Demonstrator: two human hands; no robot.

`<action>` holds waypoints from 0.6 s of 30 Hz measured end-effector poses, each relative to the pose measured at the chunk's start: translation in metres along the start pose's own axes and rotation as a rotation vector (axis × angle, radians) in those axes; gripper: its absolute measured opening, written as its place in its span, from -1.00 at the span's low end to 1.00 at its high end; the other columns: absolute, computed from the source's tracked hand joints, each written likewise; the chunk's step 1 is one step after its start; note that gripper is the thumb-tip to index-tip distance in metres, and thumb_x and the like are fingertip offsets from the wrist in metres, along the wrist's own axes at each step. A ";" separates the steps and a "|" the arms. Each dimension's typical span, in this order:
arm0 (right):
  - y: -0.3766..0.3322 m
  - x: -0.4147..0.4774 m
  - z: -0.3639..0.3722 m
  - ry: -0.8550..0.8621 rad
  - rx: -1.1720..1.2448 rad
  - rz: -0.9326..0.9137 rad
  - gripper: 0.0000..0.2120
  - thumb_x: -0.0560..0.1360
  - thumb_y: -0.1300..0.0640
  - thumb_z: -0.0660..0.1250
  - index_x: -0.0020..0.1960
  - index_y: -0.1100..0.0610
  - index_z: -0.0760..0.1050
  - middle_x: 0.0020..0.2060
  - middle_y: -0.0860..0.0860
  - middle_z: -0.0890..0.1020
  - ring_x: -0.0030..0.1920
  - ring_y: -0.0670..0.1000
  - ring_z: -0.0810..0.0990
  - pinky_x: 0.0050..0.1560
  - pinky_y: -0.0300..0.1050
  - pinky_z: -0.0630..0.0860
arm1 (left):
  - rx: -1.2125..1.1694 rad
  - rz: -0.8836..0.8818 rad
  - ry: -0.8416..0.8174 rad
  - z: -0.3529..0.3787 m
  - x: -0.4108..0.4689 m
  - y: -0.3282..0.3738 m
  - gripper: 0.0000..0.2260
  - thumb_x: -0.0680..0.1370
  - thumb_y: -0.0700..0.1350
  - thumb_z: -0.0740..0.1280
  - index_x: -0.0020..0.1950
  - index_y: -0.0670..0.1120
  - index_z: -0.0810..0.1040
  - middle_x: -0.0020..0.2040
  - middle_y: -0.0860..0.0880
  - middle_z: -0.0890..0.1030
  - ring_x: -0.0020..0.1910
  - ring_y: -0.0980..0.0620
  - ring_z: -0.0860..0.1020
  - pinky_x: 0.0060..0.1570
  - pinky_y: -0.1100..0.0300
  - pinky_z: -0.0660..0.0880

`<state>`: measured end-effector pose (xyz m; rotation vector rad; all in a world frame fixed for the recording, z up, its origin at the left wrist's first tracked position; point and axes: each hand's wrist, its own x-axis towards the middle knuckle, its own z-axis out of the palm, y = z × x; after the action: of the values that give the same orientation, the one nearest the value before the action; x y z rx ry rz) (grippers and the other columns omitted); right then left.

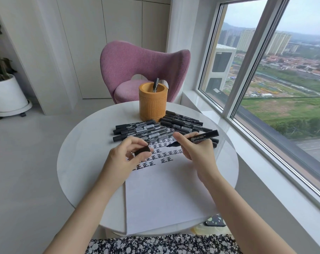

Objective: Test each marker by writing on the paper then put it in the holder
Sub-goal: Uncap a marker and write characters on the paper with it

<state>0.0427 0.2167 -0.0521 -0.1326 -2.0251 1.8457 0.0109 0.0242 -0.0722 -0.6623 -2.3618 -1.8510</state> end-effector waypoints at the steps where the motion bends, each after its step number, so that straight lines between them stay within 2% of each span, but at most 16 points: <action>1: -0.004 -0.001 0.001 -0.032 0.008 -0.006 -0.50 0.47 0.06 0.44 -0.47 0.12 0.22 -0.58 -0.02 0.23 -0.51 -0.02 0.13 -0.45 -0.28 0.12 | -0.019 -0.007 0.000 0.000 0.000 0.000 -0.83 0.42 -0.17 0.45 -0.05 -0.06 0.52 -0.12 0.12 0.70 -0.19 0.16 0.62 -0.19 0.31 0.45; 4: -0.011 -0.005 0.010 -0.050 0.103 0.046 -0.51 0.45 0.08 0.46 -0.42 0.07 0.17 -0.54 -0.01 0.17 -0.48 -0.01 0.08 -0.48 -0.28 0.11 | -0.072 -0.013 -0.007 -0.002 0.001 -0.001 -0.82 0.36 -0.09 0.45 -0.08 -0.04 0.55 -0.09 0.05 0.70 -0.07 0.11 0.63 -0.01 0.25 0.52; 6: -0.012 -0.005 0.018 -0.028 0.167 0.091 -0.52 0.46 0.14 0.44 -0.40 0.04 0.16 -0.52 -0.03 0.16 -0.47 -0.01 0.07 -0.50 -0.27 0.09 | -0.103 -0.016 -0.007 -0.003 0.001 -0.002 -0.80 0.33 -0.05 0.45 -0.08 -0.02 0.56 -0.09 0.01 0.69 -0.06 0.08 0.63 0.01 0.17 0.53; 9: -0.014 -0.005 0.029 0.007 0.183 0.098 -0.52 0.49 0.21 0.40 -0.43 0.03 0.15 -0.54 -0.03 0.16 -0.49 -0.03 0.08 -0.51 -0.27 0.08 | -0.112 -0.024 0.002 -0.003 0.001 -0.001 -0.79 0.32 -0.02 0.45 -0.09 0.01 0.56 -0.12 0.05 0.68 -0.09 0.10 0.62 -0.01 0.14 0.52; 14: -0.011 -0.006 0.041 -0.023 0.150 0.113 -0.54 0.49 0.21 0.37 -0.43 0.05 0.17 -0.57 -0.05 0.19 -0.53 -0.05 0.11 -0.52 -0.27 0.12 | -0.128 -0.028 -0.006 -0.002 0.001 0.000 -0.81 0.33 -0.04 0.44 -0.09 0.01 0.56 -0.17 0.05 0.67 -0.17 0.07 0.62 -0.10 0.22 0.51; 18: -0.008 -0.011 0.053 -0.049 0.099 0.129 -0.54 0.47 0.19 0.38 -0.47 0.07 0.18 -0.58 -0.02 0.19 -0.53 -0.03 0.11 -0.50 -0.24 0.13 | -0.142 -0.044 0.008 -0.001 0.001 0.000 -0.84 0.37 -0.20 0.47 -0.10 -0.07 0.58 -0.17 -0.02 0.68 -0.21 0.00 0.62 -0.21 0.27 0.54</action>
<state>0.0355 0.1625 -0.0492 -0.1967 -1.9943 2.0431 0.0096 0.0238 -0.0712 -0.6184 -2.2740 -2.0510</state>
